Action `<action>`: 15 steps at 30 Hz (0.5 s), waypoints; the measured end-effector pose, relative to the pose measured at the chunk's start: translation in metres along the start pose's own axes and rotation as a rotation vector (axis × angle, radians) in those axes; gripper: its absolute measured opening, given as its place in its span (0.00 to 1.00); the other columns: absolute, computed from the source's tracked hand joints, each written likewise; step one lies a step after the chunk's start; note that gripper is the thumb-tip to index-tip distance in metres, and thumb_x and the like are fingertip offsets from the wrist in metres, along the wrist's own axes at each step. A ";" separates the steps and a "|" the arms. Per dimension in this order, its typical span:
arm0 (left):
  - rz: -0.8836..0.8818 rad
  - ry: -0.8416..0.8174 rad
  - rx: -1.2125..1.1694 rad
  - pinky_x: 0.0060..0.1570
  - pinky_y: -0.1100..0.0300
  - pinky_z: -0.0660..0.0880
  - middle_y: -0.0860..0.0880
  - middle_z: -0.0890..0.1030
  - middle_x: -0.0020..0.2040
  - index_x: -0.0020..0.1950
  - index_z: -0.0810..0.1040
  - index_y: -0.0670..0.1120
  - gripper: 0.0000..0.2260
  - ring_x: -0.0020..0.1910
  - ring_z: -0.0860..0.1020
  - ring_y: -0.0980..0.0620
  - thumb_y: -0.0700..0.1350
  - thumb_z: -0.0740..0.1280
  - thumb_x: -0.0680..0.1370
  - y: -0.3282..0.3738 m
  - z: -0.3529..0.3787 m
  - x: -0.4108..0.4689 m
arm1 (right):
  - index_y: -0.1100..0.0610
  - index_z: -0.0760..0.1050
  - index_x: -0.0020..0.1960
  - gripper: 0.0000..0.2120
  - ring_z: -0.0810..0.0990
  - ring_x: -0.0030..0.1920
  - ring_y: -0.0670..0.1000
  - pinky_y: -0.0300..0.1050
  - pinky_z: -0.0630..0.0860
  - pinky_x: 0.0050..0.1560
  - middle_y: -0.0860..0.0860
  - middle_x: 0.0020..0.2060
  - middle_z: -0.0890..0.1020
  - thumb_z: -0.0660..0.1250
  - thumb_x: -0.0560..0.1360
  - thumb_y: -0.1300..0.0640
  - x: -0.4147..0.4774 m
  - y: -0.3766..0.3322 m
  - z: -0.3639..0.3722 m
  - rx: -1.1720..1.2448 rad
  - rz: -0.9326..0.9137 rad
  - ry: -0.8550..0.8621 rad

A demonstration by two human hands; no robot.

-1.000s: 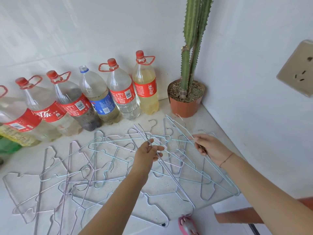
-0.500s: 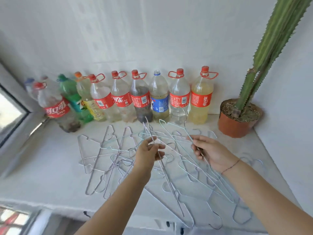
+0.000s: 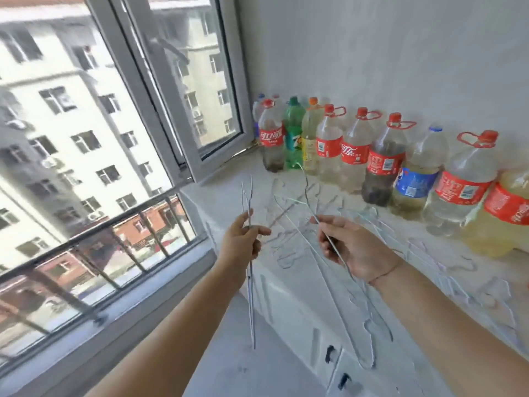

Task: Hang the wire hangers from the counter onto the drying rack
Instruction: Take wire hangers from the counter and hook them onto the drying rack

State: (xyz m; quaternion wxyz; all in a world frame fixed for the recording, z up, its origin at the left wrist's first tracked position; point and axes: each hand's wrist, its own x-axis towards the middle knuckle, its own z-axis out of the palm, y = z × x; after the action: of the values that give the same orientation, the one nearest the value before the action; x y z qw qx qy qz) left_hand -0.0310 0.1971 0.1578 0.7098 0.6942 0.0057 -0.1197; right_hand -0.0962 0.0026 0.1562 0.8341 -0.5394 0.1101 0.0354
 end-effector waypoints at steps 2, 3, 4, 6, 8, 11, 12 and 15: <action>0.007 0.106 0.006 0.21 0.68 0.60 0.49 0.80 0.37 0.63 0.71 0.47 0.17 0.22 0.64 0.57 0.32 0.56 0.78 0.001 -0.034 -0.022 | 0.59 0.78 0.52 0.09 0.71 0.29 0.47 0.35 0.70 0.29 0.50 0.31 0.75 0.60 0.77 0.64 -0.004 0.007 0.029 0.003 0.022 -0.115; 0.005 0.162 0.004 0.20 0.69 0.59 0.49 0.79 0.36 0.61 0.72 0.45 0.16 0.22 0.63 0.57 0.32 0.56 0.78 0.002 -0.051 -0.035 | 0.59 0.78 0.52 0.09 0.71 0.29 0.47 0.35 0.69 0.29 0.51 0.31 0.75 0.60 0.77 0.64 -0.007 0.011 0.044 -0.006 0.034 -0.161; 0.002 0.218 -0.003 0.19 0.69 0.59 0.49 0.79 0.36 0.60 0.73 0.43 0.14 0.21 0.63 0.58 0.32 0.56 0.78 0.003 -0.069 -0.048 | 0.59 0.78 0.52 0.09 0.71 0.30 0.47 0.35 0.69 0.30 0.51 0.31 0.75 0.60 0.76 0.64 -0.010 0.015 0.060 -0.022 0.049 -0.201; -0.006 0.317 -0.010 0.19 0.69 0.59 0.49 0.79 0.36 0.57 0.73 0.43 0.12 0.20 0.63 0.59 0.32 0.56 0.78 0.006 -0.105 -0.076 | 0.60 0.78 0.54 0.10 0.71 0.29 0.46 0.35 0.69 0.30 0.51 0.31 0.74 0.60 0.76 0.64 -0.015 0.024 0.093 -0.046 0.080 -0.282; 0.003 0.388 -0.012 0.19 0.69 0.60 0.49 0.79 0.36 0.57 0.73 0.44 0.12 0.20 0.64 0.59 0.33 0.57 0.78 0.007 -0.143 -0.107 | 0.60 0.77 0.54 0.10 0.71 0.28 0.46 0.34 0.70 0.29 0.51 0.31 0.74 0.60 0.77 0.64 -0.023 0.034 0.129 -0.048 0.108 -0.369; 0.044 0.480 -0.060 0.19 0.70 0.58 0.48 0.77 0.36 0.57 0.75 0.49 0.11 0.19 0.63 0.58 0.36 0.57 0.80 0.008 -0.197 -0.160 | 0.61 0.77 0.54 0.09 0.71 0.28 0.46 0.35 0.70 0.29 0.52 0.31 0.74 0.61 0.76 0.64 -0.041 0.051 0.187 -0.045 0.154 -0.507; 0.064 0.519 -0.079 0.19 0.70 0.58 0.48 0.76 0.34 0.56 0.75 0.50 0.11 0.19 0.63 0.58 0.37 0.57 0.80 0.009 -0.215 -0.179 | 0.60 0.77 0.53 0.09 0.71 0.27 0.46 0.35 0.70 0.29 0.52 0.31 0.74 0.61 0.75 0.64 -0.048 0.057 0.207 -0.037 0.172 -0.553; 0.094 0.649 -0.140 0.18 0.71 0.56 0.49 0.74 0.30 0.53 0.74 0.48 0.10 0.17 0.62 0.59 0.36 0.57 0.80 0.011 -0.267 -0.233 | 0.61 0.77 0.53 0.09 0.71 0.27 0.46 0.35 0.70 0.28 0.52 0.30 0.74 0.61 0.75 0.64 -0.073 0.079 0.269 -0.047 0.210 -0.683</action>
State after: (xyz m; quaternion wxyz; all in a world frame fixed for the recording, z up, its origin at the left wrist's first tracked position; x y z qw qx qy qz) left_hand -0.2134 0.4983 0.1995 0.7217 0.6450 0.2076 0.1411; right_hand -0.1420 0.2839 0.2080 0.8020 -0.5011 -0.1213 0.3017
